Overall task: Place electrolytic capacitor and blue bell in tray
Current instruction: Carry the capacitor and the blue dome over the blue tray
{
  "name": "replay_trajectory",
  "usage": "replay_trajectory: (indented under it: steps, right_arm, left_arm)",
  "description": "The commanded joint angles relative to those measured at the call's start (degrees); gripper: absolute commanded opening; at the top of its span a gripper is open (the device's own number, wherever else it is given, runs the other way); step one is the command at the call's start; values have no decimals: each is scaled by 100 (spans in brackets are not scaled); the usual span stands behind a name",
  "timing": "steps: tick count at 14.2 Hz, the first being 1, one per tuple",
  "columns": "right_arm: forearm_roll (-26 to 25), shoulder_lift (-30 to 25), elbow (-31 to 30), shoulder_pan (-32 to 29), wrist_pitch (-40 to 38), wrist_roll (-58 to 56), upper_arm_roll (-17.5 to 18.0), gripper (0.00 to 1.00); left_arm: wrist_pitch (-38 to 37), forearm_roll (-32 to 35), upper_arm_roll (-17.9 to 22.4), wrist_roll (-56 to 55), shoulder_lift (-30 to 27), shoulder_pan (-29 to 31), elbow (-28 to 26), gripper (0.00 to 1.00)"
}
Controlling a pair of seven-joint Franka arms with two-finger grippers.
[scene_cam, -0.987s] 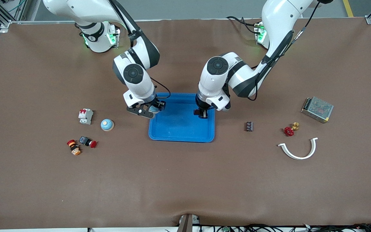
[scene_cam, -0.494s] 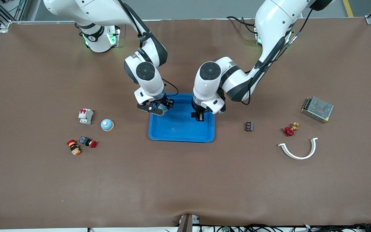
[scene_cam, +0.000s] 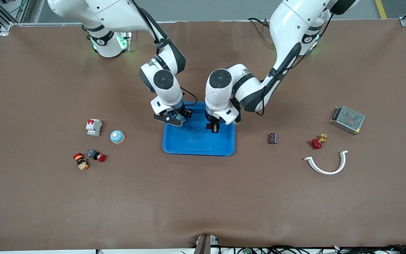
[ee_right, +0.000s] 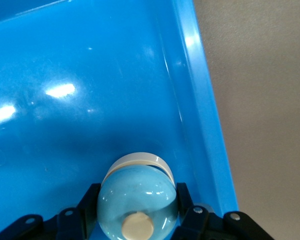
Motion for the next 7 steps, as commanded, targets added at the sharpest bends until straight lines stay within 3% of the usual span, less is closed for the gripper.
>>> replay_trajectory:
  steps: [1,5,7]
  right_arm:
    - [-42,47,11,155,41,99,-76,48]
    - [-51,47,28,208,50,99,-85,49]
    - [-51,47,29,200,67,99,-94,61]
  left_arm:
    - [-108,152,122,-146,239,-220,242,0]
    - [-108,170,324,-190,327,-388,216,0]
    - [-108,170,324,-190,345,-423,207,0]
